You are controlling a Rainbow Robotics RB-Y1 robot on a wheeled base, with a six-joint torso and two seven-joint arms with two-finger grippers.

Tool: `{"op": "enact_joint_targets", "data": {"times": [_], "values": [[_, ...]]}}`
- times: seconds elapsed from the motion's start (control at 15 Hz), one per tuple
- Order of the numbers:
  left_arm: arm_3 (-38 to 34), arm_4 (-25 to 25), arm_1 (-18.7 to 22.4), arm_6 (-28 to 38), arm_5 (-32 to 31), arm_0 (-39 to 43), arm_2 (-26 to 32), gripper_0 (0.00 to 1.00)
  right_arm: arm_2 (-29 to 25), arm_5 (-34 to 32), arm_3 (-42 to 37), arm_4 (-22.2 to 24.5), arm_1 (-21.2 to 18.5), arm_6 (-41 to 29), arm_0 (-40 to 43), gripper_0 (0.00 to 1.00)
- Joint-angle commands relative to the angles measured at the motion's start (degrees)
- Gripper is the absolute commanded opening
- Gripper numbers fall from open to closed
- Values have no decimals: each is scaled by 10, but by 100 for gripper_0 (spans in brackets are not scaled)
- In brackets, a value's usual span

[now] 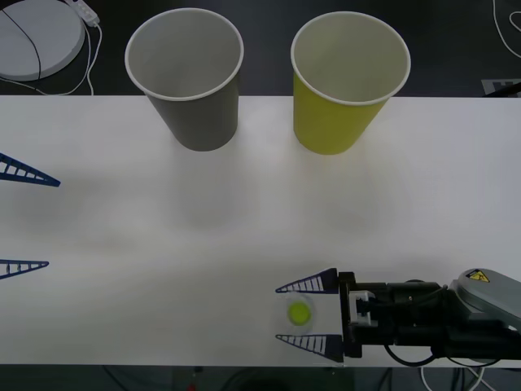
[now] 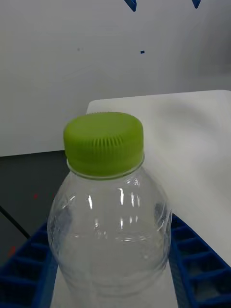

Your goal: Put the can into the green bin and the plastic bottle into the gray bin

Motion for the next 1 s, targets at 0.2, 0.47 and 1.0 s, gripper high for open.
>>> {"op": "enact_joint_targets", "data": {"times": [0.2,0.47,1.0], "values": [[0,0,0,0,0,0,0,100,0,-3,0,-1,1,0,1,0],[0,0,0,0,0,0,0,100,0,-4,0,-10,-3,0,1,0],[0,0,0,0,0,0,0,100,-1,-14,-10,-97,-41,11,1,0]]}}
